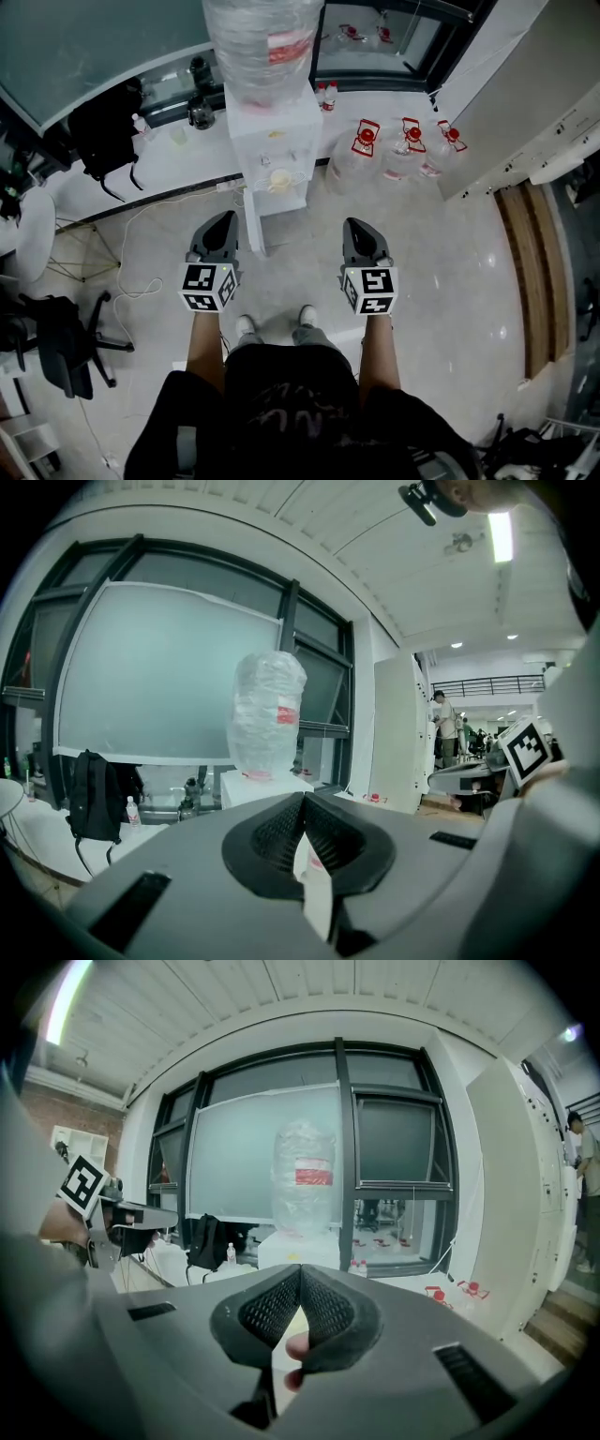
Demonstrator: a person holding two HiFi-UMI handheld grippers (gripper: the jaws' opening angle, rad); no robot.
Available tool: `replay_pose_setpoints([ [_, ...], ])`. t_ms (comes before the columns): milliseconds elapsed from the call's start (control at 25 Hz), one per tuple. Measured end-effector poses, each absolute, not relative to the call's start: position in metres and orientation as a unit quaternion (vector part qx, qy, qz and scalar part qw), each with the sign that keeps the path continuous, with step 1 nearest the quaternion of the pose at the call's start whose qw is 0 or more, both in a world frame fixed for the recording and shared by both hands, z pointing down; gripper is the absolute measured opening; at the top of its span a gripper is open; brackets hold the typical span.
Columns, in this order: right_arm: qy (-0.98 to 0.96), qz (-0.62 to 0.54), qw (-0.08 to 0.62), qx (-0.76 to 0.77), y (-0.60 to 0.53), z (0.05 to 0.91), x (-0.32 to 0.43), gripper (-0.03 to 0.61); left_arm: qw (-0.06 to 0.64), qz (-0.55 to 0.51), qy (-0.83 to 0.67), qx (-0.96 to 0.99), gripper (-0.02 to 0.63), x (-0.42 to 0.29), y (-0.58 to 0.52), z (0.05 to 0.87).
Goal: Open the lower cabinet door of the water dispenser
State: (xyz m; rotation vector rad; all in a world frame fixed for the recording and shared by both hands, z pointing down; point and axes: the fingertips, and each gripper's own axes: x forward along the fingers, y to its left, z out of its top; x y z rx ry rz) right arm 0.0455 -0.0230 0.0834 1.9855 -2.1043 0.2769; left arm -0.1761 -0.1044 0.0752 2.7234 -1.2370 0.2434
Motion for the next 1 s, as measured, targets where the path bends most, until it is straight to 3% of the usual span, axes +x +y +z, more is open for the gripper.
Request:
replay_pose_setpoints([
  [1000, -0.713, 0.03, 0.1, 0.694, -0.034, 0.021, 0.067, 0.014, 0.028, 0.049, -0.407, 0.912, 0.011, -0.161, -0.108, 0.014],
])
